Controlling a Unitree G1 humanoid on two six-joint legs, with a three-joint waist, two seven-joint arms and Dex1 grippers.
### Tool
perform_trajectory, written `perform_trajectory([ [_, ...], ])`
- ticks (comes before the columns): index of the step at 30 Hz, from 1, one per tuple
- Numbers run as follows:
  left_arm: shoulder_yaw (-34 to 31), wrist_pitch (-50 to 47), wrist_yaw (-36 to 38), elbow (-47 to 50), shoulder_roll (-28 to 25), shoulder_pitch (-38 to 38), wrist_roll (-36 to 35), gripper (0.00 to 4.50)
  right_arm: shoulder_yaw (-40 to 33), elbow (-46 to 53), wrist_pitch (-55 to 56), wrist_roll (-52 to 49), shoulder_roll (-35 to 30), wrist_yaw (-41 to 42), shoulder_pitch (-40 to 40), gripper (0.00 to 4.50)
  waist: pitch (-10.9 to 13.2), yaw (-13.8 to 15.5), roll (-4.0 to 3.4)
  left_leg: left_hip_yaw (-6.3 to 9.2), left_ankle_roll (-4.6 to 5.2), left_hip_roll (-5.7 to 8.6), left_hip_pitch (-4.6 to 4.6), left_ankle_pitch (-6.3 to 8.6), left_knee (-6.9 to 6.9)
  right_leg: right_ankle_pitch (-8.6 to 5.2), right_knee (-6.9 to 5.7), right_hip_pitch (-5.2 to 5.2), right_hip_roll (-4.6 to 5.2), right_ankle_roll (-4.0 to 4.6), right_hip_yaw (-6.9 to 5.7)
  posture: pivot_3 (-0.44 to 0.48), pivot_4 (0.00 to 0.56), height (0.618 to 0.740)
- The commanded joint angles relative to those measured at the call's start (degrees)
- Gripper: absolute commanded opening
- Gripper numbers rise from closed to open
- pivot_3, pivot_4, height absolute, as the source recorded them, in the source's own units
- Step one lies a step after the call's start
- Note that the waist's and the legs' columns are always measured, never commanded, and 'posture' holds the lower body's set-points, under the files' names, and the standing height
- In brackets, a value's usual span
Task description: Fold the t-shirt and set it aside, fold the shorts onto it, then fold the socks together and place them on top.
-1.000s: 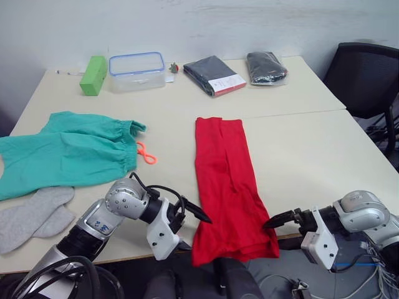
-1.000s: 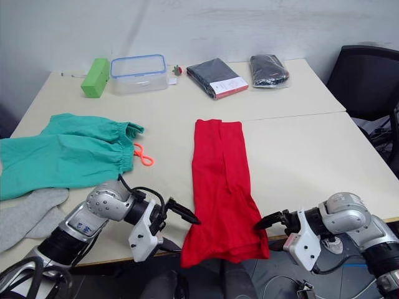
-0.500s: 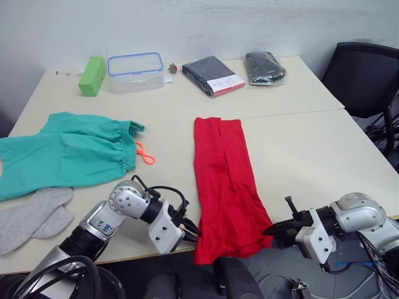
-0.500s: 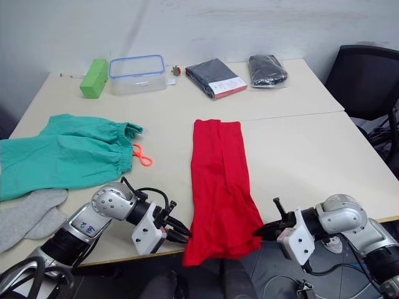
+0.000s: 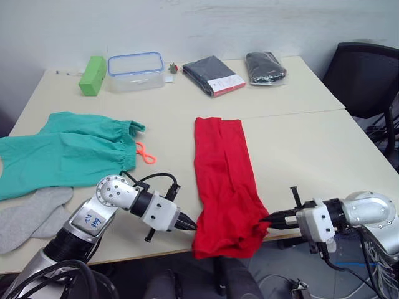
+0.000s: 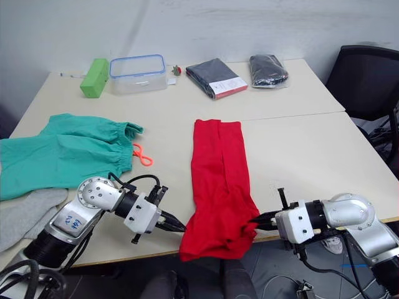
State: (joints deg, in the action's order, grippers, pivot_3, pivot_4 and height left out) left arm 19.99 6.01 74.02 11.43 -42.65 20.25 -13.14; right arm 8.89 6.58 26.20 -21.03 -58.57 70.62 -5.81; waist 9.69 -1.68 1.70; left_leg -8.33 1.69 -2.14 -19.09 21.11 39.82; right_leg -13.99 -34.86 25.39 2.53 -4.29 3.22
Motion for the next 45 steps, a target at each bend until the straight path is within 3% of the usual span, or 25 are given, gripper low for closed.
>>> perform_trajectory([
  [1, -1.59, 0.14, -0.38, 2.04, 0.03, -0.41, -0.39, 0.01, -2.41, 2.08, -2.26, -1.04, 1.16, -0.44, -0.76, 0.0, 0.0, 0.02, 0.0, 0.0, 0.0, 0.0, 0.0, 0.0, 0.0, 0.0, 0.0, 0.0, -0.02, 0.0, -0.01, 0.0, 0.15, 0.74],
  [17, -4.44, -4.54, -1.63, 6.1, -1.04, -4.74, -1.53, 0.01, -8.95, 11.3, -13.15, -4.23, 0.79, 0.82, 3.73, 0.0, 0.0, 0.08, 0.0, 0.01, -0.02, 0.02, -0.05, 0.04, -0.06, 0.01, 0.1, 0.03, -0.03, -0.02, -0.33, 0.0, 0.15, 0.74],
  [26, -6.82, -6.76, 3.29, 14.81, -8.65, -13.36, -6.1, 0.01, -13.43, 20.81, -17.99, -8.78, -2.74, 6.7, 12.49, 0.0, 0.01, 0.08, -0.01, 0.04, -0.09, -0.01, -0.06, 0.07, -0.35, -0.01, 0.36, 0.07, -0.04, 0.01, -0.4, 0.0, 0.15, 0.74],
  [32, -8.68, -9.17, 0.44, 14.66, -7.25, -15.3, -7.41, 0.01, -14.81, 22.42, -22.89, -10.55, -1.24, 3.6, 11.42, 0.0, 0.01, 0.08, 0.0, 0.03, -0.08, 0.01, -0.06, 0.08, -0.35, 0.0, 0.4, 0.06, -0.03, 0.0, -0.39, 0.0, 0.15, 0.74],
  [35, -10.68, -12.46, -2.3, 9.78, -4.66, -12.35, -8.9, 0.01, -15.78, 20.85, -29.4, -13.79, -0.91, 0.26, 7.17, 0.0, 0.02, 0.04, 0.0, 0.03, -0.08, 0.01, -0.05, 0.07, -0.35, 0.0, 0.39, 0.06, -0.04, -0.01, -0.38, 0.0, 0.15, 0.74],
  [45, -16.8, -35.32, -20.28, -14.01, 11.82, 14.5, -13.17, 0.01, -14.23, 0.29, -47.53, -13.13, 8.39, -13.28, -17.97, 0.0, 0.04, 0.08, 0.05, 0.09, 0.02, 0.31, -0.18, -0.09, -0.4, 0.27, 0.42, 0.09, -0.12, -0.4, -0.45, 0.0, 0.15, 0.74],
])
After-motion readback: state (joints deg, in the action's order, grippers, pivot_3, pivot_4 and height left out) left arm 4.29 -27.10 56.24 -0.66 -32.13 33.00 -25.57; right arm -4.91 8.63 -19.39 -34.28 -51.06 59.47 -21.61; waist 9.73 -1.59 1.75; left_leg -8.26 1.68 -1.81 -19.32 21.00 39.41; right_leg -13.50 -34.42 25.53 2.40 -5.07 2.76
